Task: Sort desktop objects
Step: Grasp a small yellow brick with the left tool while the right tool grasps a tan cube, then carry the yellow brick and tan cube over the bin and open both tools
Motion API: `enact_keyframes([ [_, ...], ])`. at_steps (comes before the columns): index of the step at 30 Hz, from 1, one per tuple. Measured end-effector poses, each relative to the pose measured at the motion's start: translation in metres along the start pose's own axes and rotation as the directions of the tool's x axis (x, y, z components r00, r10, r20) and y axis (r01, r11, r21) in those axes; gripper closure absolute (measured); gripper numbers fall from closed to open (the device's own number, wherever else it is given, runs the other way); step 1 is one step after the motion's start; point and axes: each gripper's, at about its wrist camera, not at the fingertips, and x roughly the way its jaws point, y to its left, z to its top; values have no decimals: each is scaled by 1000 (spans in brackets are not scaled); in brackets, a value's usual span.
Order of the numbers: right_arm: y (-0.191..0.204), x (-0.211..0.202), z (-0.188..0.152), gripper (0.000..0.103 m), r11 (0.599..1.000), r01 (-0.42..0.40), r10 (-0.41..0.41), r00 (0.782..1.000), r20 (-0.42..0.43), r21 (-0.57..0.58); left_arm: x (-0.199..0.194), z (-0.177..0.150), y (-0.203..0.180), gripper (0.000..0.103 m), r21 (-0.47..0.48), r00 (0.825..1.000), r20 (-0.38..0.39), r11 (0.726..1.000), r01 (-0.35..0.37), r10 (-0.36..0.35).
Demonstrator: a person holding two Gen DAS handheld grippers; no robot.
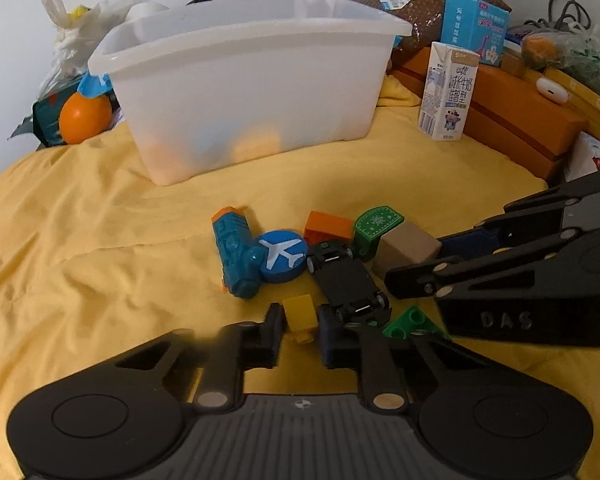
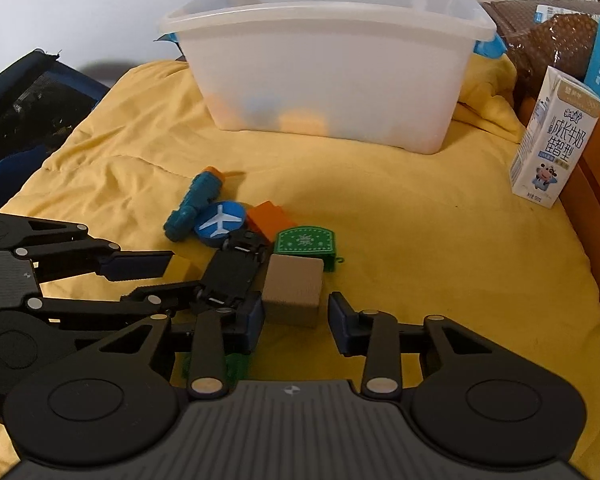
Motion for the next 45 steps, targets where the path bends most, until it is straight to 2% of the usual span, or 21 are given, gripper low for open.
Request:
enact_keyframes([
  [4, -9, -6, -1, 70, 1000, -20, 20, 999, 32, 12, -13, 0, 7, 86, -1, 1000, 22, 1000, 15, -15],
  [8, -22, -25, -2, 70, 999, -29, 27, 997, 70, 28, -36, 3, 23, 86, -50, 999, 52, 999, 12, -9],
  [13, -39, -56, 5, 70, 996, -53, 43, 991, 129, 72, -74, 31, 47, 86, -129, 991, 128, 991, 39, -22],
  [19, -53, -98, 59, 70, 994, -85, 67, 971, 230, 69, -98, 98, 69, 86, -128, 984, 179, 991, 40, -16],
  [23, -58, -115, 109, 70, 994, -98, 81, 958, 274, 51, -96, 147, 83, 86, -132, 986, 163, 990, 41, -19],
  [29, -67, -121, 180, 70, 995, -100, 91, 964, 248, 22, -82, 207, 96, 86, -110, 993, 110, 993, 41, -29],
  [33, -68, -110, 213, 70, 997, -71, 68, 975, 211, 3, -68, 232, 105, 86, -147, 997, 72, 988, 47, -37],
  [36, -70, -97, 228, 70, 997, -69, 65, 984, 169, 17, -59, 241, 105, 86, -158, 998, 47, 986, 59, -52],
  [43, -71, -77, 235, 70, 999, -48, 48, 994, 95, 0, -44, 243, 105, 85, -159, 999, -2, 986, 45, -46],
  [44, -71, -75, 235, 70, 999, -48, 47, 995, 87, 3, -42, 243, 105, 79, -159, 999, -6, 987, 34, -35],
  [45, -72, -72, 236, 70, 999, -46, 46, 996, 79, 2, -40, 243, 105, 59, -156, 1000, -10, 987, 25, -27],
])
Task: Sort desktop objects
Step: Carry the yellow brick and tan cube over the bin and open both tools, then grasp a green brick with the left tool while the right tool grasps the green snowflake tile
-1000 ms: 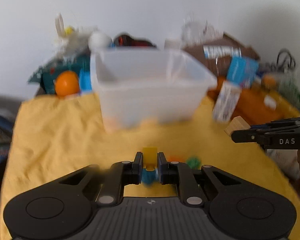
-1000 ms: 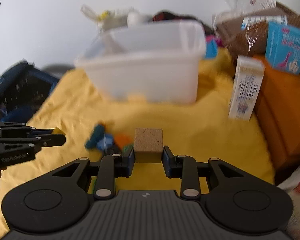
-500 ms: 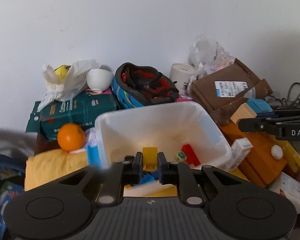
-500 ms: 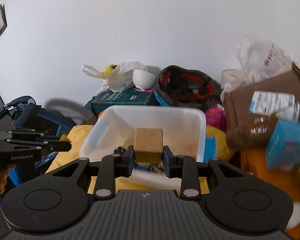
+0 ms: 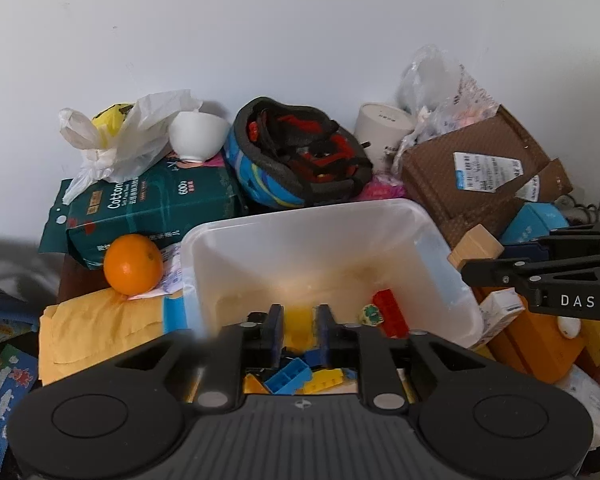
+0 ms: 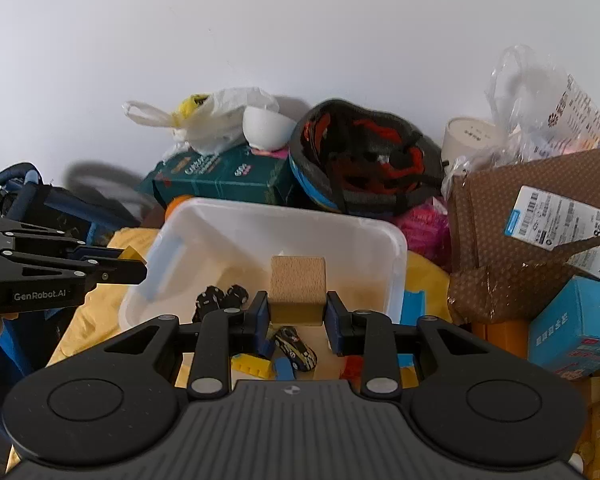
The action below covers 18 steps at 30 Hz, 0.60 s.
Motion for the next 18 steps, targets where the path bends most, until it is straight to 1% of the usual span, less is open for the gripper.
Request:
enact_keyframes([
  [1, -1, 3, 0, 69, 1000, 5, -5, 1000, -6, -1, 2, 0, 0, 47, 2, 1000, 4, 1000, -21, 21],
  [2, 0, 5, 0, 69, 1000, 13, -13, 1000, -11, -1, 2, -1, -1, 31, 0, 998, 20, 998, -65, 65],
  [3, 0, 7, 0, 58, 1000, 27, -27, 1000, -13, -3, 1, -2, 0, 31, 1, 996, 33, 996, -87, 87],
  [4, 0, 10, -1, 47, 999, 44, -44, 999, -11, -5, 1, -4, 1, 31, -3, 995, 38, 996, -88, 88],
  [5, 1, 10, -2, 46, 998, 55, -55, 999, -2, -6, 2, -5, 3, 31, -12, 996, 37, 997, -78, 78],
  [7, 0, 11, -5, 46, 999, 52, -52, 999, 8, -1, 1, -11, 6, 31, -26, 997, 40, 998, -63, 64],
  [10, 2, 9, -15, 46, 999, 46, -46, 999, 11, 4, -6, -28, 9, 31, -29, 995, 71, 997, -68, 69],
  [12, 7, 1, -28, 46, 1000, 8, -8, 999, 35, -3, -14, -48, 8, 31, -24, 992, 102, 997, -68, 70],
  [14, 14, -9, -52, 46, 1000, -22, 22, 998, 53, -7, -22, -76, 5, 31, -28, 989, 129, 997, -75, 78],
  [15, 15, -12, -65, 46, 999, -33, 34, 998, 58, -13, -26, -95, 2, 31, -40, 987, 141, 997, -70, 75],
  [16, 16, -15, -82, 46, 999, -40, 41, 997, 60, -24, -28, -117, -2, 31, -53, 988, 142, 997, -61, 68],
  [18, 16, -22, -116, 46, 999, -23, 25, 997, 75, -28, -26, -156, -12, 31, -65, 992, 117, 997, -49, 56],
])
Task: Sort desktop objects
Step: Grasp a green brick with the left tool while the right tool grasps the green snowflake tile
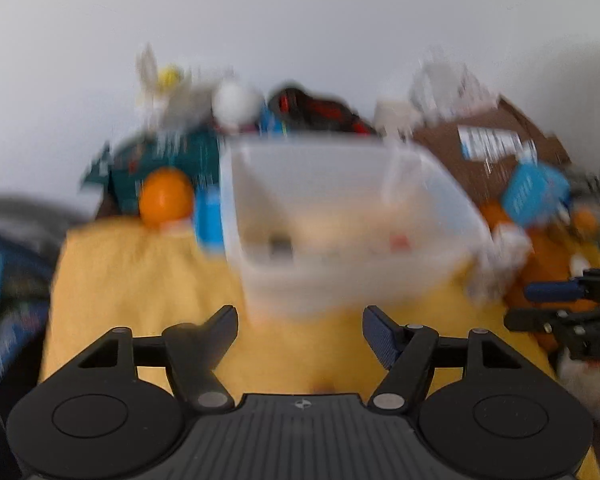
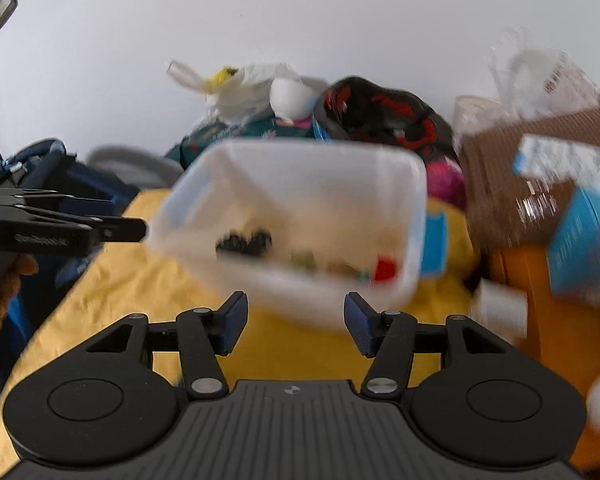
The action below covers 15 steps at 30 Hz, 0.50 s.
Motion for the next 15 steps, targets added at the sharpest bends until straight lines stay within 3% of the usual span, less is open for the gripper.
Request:
enact_keyframes([
  [5, -2, -5, -81, 46, 998, 47, -45, 998, -43, 38, 10, -93, -41, 31, -5, 989, -128, 997, 71, -71],
  [7, -4, -6, -102, 46, 996, 64, -60, 996, -68, 60, 17, -112, -59, 31, 28, 984, -160, 996, 89, -84],
  [10, -10, -7, -120, 46, 991, 75, -63, 992, -106, 112, 28, -123, -82, 32, 91, 980, -176, 990, 109, -92],
  [13, -9, -7, -127, 46, 991, 81, -67, 990, -126, 110, 43, -120, -88, 53, 102, 979, -181, 988, 115, -96],
  [15, -8, -9, -127, 46, 992, 80, -68, 990, -122, 102, 49, -120, -88, 58, 98, 976, -193, 988, 119, -98],
])
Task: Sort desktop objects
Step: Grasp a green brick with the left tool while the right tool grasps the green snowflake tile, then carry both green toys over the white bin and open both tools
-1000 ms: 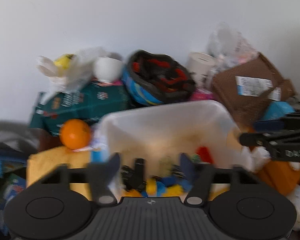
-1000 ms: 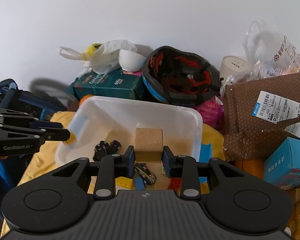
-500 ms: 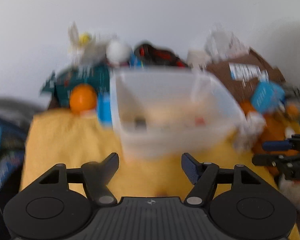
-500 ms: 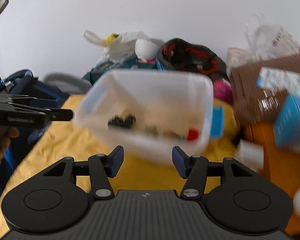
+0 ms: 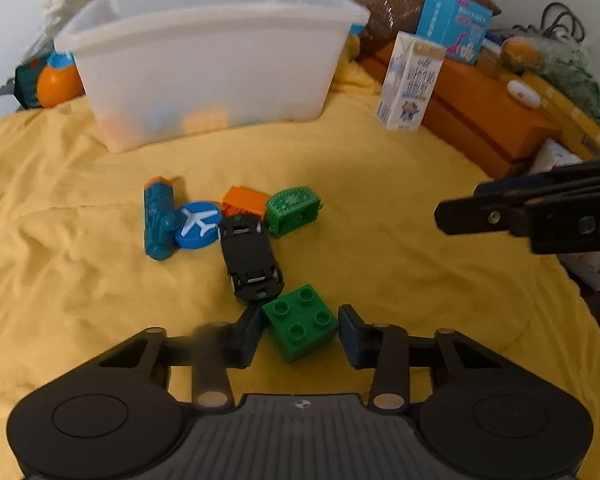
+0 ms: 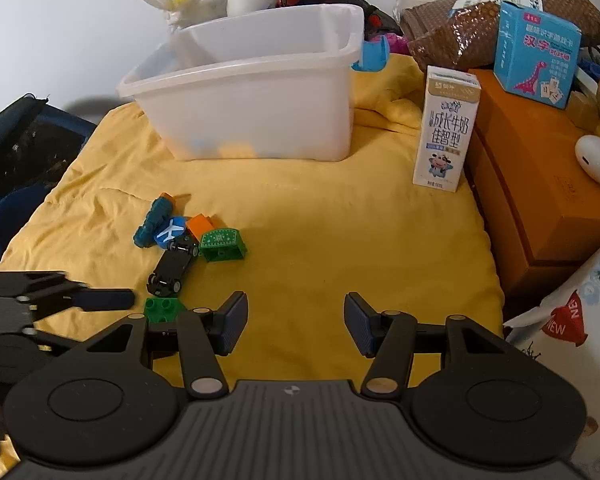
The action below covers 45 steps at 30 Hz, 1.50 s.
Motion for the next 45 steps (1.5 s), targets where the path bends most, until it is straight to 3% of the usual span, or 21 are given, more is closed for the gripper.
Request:
enact_keyframes([
  [4, 8, 5, 3, 45, 1000, -12, 12, 1000, 7, -24, -12, -3, 10, 59, 7, 999, 25, 1000, -22, 22],
  [11, 41, 48, 16, 50, 992, -54, 57, 998, 26, -116, -50, -7, 50, 58, -97, 994, 74, 993, -67, 75],
  [13, 50, 64, 19, 55, 989, -31, 35, 999, 23, -144, -57, -7, 59, 58, -110, 992, 85, 991, -82, 91],
  [19, 59, 93, 19, 55, 987, -28, 26, 1000, -13, -158, -65, -9, 82, 58, -169, 989, 80, 980, -108, 123],
  [27, 54, 83, 18, 59, 984, -44, 49, 999, 23, -171, -68, -1, 89, 58, -168, 987, 100, 980, -107, 125],
  [32, 42, 43, 34, 59, 986, -59, 74, 993, 92, -157, -78, 45, 85, 58, -115, 981, 157, 989, -94, 112],
  [38, 22, -13, 93, 58, 986, -79, 108, 973, 204, -147, -92, 133, 92, 58, -50, 965, 242, 994, -95, 104],
  [43, 5, -27, 158, 58, 992, -99, 115, 969, 219, -80, -90, 198, 102, 58, -27, 975, 209, 998, -64, 68],
  [45, 2, -31, 180, 58, 992, -111, 122, 967, 224, -62, -85, 218, 106, 58, -21, 985, 164, 999, -50, 53],
])
